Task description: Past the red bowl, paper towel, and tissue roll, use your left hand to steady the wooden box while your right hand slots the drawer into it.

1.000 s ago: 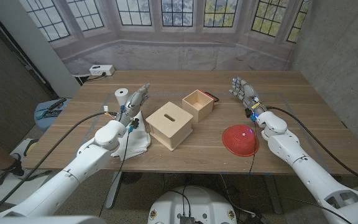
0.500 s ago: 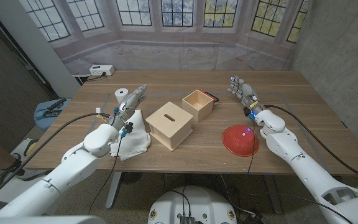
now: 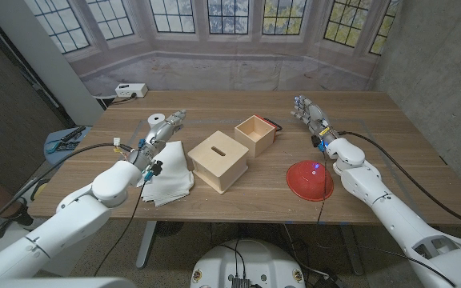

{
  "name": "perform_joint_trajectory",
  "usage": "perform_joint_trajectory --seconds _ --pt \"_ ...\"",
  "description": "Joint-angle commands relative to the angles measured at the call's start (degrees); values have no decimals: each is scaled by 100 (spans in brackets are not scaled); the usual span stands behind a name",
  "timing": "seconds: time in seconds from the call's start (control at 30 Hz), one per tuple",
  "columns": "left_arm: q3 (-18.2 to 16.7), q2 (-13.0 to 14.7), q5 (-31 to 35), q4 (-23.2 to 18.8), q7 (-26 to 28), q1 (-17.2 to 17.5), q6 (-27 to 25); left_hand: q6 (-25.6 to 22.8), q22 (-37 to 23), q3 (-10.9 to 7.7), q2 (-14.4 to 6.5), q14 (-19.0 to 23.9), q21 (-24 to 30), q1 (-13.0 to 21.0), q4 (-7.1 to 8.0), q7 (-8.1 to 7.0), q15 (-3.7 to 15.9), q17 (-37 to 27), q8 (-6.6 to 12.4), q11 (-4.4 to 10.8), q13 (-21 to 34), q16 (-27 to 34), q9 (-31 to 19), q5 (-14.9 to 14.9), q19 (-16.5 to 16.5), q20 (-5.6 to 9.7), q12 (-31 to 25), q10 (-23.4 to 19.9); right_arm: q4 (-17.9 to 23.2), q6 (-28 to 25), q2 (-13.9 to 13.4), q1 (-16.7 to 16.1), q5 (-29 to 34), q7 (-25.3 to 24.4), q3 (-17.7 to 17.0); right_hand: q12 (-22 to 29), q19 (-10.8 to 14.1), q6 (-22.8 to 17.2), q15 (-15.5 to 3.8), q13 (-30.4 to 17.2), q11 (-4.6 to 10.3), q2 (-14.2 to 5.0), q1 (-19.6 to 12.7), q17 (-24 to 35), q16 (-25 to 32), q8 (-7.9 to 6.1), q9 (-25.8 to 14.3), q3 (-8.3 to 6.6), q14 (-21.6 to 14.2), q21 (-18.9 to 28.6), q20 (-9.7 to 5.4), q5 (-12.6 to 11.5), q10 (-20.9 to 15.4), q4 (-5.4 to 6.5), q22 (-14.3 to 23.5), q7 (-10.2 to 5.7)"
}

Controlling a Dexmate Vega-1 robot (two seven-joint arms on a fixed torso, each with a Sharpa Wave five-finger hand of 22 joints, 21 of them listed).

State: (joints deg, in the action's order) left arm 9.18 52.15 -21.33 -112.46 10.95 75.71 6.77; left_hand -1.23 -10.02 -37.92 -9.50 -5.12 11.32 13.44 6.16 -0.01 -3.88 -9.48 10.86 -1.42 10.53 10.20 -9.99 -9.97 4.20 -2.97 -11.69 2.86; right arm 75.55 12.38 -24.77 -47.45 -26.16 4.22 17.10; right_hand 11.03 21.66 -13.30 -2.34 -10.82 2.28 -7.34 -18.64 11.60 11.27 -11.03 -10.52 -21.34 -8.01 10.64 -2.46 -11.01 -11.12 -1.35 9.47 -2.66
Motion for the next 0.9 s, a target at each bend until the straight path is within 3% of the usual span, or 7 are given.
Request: perform_joint_trajectory --seconds 0.03,0.2,0.33,0.53,0.9 --pt "-232 447 456 -349 -79 271 -190 -65 -5 -22 13 30 12 23 -30 -7 9 -20 4 18 28 4 -33 -32 43 -11 -57 -30 252 -182 -181 55 122 -109 93 15 -16 -22 -187 -24 -44 12 -7 8 50 -21 -31 15 10 15 -105 17 -37 7 21 43" --pt "-297 542 711 -425 -85 402 -121 -70 -5 -22 10 33 13 14 -23 -8 11 -24 3 19 28 6 -34 -31 47 -14 -56 -32 475 -441 -416 90 232 -34 189 -13 -114 41 -167 -24 -75 14 -2 6 21 4 -32 28 92 -16 -97 14 40 -14 22 47" --pt "-353 633 911 -506 -116 518 -97 -73 -5 -24 9 44 14 8 -21 -14 24 -25 1 38 28 8 -34 -30 52 -16 -58 -45 698 -686 -611 114 385 -60 298 -35 -215 154 -130 -24 -109 86 -124 -34 -18 30 -31 33 184 -25 -139 3 147 -172 21 85" --pt "-475 847 1399 -642 -162 763 8 -88 -5 -22 5 63 22 -14 -3 -38 44 -32 2 49 28 17 -34 -26 78 -22 -65 -72 788 -772 -660 125 416 -122 376 -31 -223 174 -126 -23 -109 109 -179 -48 -23 29 -31 33 200 -18 -142 0 159 -236 20 98" --pt "-765 962 1886 -759 -344 1132 164 -89 -5 -2 -3 29 17 -92 71 -84 82 -53 -8 107 28 12 -36 -14 78 -11 -37 -23 1043 -1010 -814 172 535 -241 519 -17 -229 179 -110 -22 -143 117 -275 -63 -16 18 -30 25 196 -7 -133 -4 154 -339 19 122"
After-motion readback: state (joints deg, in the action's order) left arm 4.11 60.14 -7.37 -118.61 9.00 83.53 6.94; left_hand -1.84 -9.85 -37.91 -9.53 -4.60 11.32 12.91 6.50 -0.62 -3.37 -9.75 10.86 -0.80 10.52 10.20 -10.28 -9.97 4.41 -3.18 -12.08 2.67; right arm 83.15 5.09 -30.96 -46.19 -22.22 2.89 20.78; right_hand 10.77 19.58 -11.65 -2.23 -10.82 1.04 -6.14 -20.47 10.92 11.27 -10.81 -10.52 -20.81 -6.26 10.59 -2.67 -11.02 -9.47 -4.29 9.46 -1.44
